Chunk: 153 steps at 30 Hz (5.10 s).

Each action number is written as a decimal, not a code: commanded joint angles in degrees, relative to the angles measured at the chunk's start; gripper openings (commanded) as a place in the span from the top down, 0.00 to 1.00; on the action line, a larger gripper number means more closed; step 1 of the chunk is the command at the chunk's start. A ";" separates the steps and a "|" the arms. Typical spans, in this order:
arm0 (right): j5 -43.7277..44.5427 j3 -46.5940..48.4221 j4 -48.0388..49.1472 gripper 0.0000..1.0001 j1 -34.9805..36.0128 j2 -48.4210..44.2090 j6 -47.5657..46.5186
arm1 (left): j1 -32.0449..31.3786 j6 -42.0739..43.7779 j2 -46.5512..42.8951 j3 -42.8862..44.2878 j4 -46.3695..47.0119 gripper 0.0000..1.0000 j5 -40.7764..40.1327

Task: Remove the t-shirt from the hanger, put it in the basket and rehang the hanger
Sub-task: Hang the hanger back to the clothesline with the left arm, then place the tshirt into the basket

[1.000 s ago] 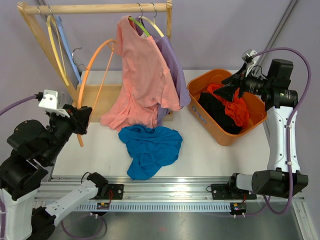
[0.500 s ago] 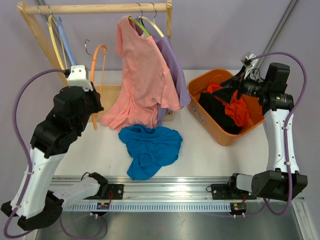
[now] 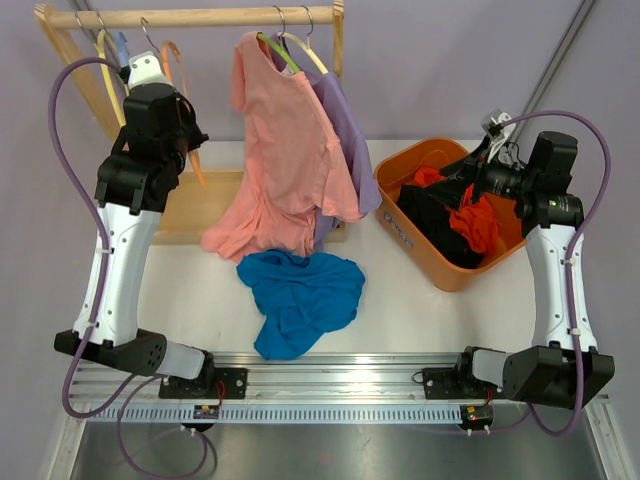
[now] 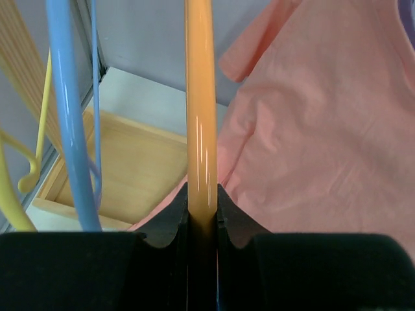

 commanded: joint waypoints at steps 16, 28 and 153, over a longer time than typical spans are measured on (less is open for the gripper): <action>-2.66 0.36 0.54 0.16 -0.28 0.54 1.51 | 2.92 4.21 11.63 10.71 10.34 1.00 -7.59; -3.10 1.77 -1.48 0.16 -0.19 0.19 1.43 | 6.17 0.61 11.91 4.92 12.45 0.99 -3.99; 24.50 25.08 -4.47 1.00 -4.23 22.77 -13.24 | 6.79 -2.91 -53.05 -57.06 2.87 0.01 36.97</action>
